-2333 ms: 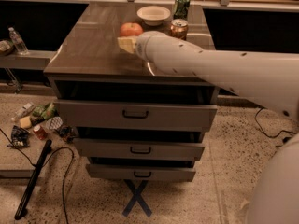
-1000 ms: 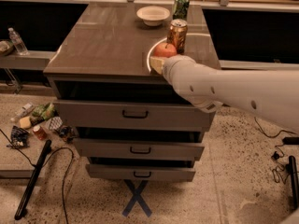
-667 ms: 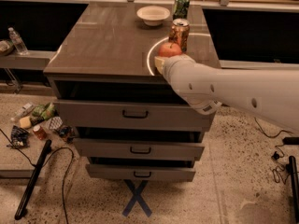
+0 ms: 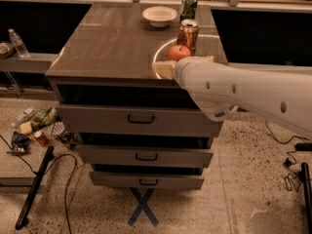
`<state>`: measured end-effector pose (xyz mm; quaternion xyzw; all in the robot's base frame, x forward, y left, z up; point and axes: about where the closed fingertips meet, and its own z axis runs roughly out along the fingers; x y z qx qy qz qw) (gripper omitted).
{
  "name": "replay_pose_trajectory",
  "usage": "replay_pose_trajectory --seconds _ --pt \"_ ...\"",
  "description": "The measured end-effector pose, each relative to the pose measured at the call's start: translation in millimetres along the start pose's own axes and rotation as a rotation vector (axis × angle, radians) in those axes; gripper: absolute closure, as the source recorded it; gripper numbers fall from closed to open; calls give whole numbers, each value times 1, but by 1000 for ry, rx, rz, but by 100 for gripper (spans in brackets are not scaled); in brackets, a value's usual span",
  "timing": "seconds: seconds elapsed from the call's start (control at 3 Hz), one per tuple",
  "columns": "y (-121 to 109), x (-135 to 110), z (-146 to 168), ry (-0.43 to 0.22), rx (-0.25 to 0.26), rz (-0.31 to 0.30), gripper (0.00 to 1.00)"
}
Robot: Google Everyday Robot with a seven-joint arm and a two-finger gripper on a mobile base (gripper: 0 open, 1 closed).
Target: Move apple near orange can
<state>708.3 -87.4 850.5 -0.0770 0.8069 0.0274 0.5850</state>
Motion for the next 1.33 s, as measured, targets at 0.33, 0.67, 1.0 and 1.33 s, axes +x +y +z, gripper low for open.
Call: replay_pose_trajectory --seconds 0.33,0.67,1.0,1.33 --pt "-6 -1 -15 6 -3 -18 0" --pt "-29 -5 -57 -7 -9 -53 0" --pt "-60 -24 -111 -49 41 -73 0" --pt "-72 -19 -127 -29 66 -85 0"
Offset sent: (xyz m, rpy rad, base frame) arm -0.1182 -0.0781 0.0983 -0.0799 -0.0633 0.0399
